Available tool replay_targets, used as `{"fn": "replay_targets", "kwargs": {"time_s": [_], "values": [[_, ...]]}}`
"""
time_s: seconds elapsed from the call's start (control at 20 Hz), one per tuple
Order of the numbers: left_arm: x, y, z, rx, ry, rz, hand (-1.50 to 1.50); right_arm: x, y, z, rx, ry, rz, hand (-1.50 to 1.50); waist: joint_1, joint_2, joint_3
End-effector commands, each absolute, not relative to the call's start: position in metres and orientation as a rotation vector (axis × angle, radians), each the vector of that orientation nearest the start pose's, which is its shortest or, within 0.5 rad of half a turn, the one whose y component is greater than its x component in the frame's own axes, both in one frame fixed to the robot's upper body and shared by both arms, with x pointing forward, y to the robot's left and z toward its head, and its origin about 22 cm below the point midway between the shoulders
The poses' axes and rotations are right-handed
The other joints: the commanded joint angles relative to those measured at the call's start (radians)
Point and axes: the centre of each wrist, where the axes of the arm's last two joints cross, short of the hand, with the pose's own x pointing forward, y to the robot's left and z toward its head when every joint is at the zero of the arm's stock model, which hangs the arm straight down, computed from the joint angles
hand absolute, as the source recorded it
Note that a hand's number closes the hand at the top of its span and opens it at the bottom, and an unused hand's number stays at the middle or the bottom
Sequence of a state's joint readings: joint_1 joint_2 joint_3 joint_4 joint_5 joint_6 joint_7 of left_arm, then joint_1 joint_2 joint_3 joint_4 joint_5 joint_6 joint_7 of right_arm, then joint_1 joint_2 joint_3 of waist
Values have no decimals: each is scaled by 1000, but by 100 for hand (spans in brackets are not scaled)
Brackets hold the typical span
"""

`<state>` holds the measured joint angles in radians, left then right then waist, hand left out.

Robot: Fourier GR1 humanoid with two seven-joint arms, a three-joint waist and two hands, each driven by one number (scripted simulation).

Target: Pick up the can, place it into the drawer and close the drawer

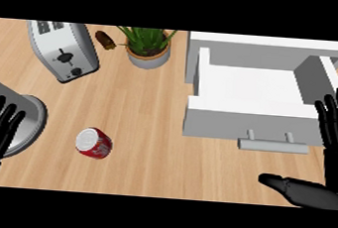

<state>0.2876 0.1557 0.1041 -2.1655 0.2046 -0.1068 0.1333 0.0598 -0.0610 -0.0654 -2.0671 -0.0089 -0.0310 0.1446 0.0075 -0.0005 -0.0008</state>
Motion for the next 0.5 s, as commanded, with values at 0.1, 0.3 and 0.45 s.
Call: {"fn": "replay_targets", "kwargs": {"time_s": [0.1,0.3,0.45], "values": [[138,291,114,55,-1672,34,-150,197,-256,105,-171,-1790,-76,-150,-5,-1,1],[132,291,116,39,-1691,22,-150,189,-270,83,-161,-1805,-72,-150,-5,-1,1],[151,317,122,35,-1695,39,-150,212,-266,95,-170,-1794,-67,-150,-5,0,1]]}}
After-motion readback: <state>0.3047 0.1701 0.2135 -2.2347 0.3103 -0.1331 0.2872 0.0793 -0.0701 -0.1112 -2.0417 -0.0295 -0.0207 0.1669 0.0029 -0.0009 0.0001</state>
